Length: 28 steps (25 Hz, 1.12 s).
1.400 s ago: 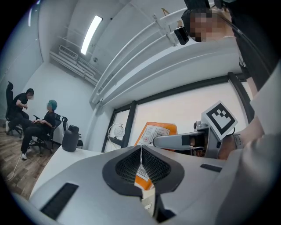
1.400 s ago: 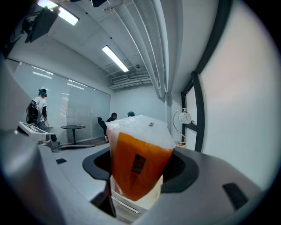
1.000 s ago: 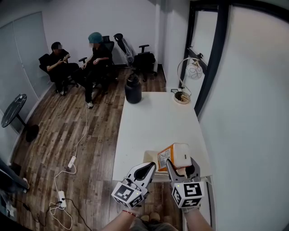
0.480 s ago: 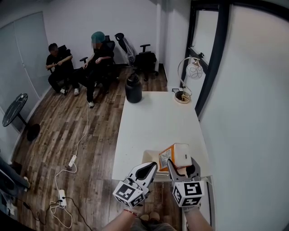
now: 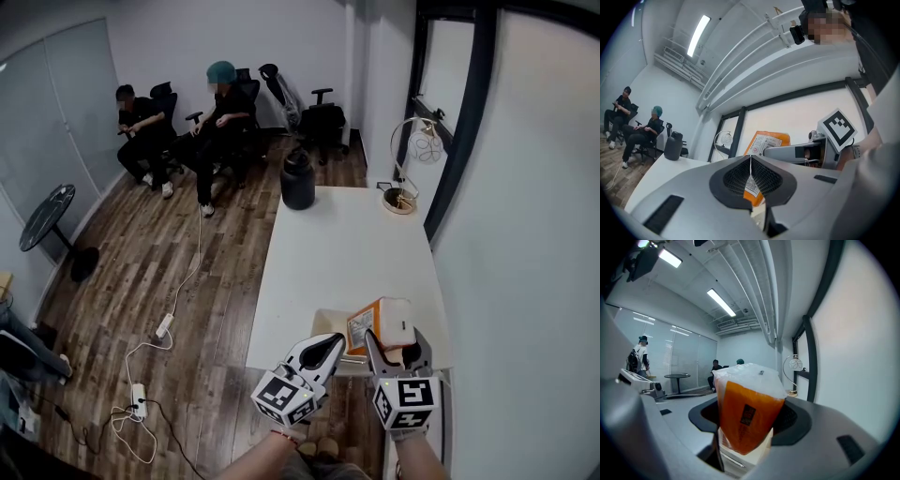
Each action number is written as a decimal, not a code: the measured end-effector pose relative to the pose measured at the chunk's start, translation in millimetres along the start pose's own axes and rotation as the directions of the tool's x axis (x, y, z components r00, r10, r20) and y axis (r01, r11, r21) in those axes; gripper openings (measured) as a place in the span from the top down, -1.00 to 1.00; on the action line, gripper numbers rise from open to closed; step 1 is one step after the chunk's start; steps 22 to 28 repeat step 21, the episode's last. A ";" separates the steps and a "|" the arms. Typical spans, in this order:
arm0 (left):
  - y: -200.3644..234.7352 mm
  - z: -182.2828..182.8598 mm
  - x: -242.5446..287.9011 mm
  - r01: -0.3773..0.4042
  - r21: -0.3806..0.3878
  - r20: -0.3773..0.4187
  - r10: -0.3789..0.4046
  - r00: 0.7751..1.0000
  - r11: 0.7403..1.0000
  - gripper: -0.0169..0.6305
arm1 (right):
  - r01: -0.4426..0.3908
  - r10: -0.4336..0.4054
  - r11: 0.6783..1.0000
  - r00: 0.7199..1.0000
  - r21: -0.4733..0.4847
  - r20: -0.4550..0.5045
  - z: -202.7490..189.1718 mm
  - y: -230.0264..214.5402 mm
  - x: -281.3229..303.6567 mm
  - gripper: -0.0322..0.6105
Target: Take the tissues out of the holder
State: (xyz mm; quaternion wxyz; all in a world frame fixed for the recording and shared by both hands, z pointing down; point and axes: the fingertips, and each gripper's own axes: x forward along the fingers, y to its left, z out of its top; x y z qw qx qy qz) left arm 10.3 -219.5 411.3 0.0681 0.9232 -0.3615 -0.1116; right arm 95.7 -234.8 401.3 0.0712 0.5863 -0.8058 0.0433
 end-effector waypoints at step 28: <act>24.2 0.2 -2.8 -0.033 -0.011 0.002 0.033 0.999 0.999 0.91 | -0.016 0.016 1.000 1.000 -0.001 0.020 4.9 12.4 17.1 0.03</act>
